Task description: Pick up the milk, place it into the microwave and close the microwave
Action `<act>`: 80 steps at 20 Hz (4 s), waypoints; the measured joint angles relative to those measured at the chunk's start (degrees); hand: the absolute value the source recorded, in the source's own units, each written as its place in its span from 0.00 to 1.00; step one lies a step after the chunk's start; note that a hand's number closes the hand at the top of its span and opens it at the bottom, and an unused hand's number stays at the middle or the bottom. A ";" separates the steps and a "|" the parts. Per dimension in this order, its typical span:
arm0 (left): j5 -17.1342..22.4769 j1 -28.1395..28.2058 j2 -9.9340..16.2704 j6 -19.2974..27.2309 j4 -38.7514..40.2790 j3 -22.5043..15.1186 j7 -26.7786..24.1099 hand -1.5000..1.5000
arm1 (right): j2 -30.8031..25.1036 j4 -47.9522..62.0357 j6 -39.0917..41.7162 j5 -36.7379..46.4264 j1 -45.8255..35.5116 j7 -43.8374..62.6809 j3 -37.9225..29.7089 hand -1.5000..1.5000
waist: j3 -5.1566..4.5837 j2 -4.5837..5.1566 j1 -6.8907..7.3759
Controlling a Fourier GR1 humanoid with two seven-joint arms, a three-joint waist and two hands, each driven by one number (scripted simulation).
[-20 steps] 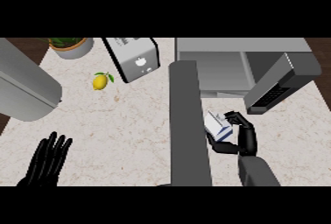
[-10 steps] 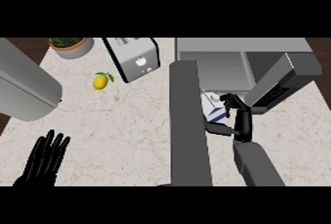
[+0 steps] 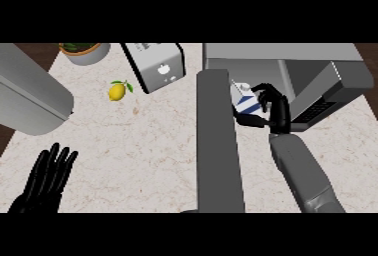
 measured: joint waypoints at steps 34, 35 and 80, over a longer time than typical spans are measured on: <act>-8.69 -7.01 0.67 0.00 6.92 -1.75 -1.16 0.00 | -10.25 27.69 -14.26 9.89 -20.19 5.65 -1.01 0.00 | 0.32 2.59 5.44; -8.75 -7.13 0.61 -0.01 6.84 -1.87 -1.07 0.00 | -9.79 27.36 -13.58 9.59 -19.91 4.91 -1.30 0.00 | 0.33 2.57 5.37; -13.28 -9.67 -4.04 -2.64 7.75 -10.42 2.67 1.00 | -0.04 12.15 30.93 -7.98 14.31 -24.64 -12.67 0.00 | -0.05 -0.54 -1.93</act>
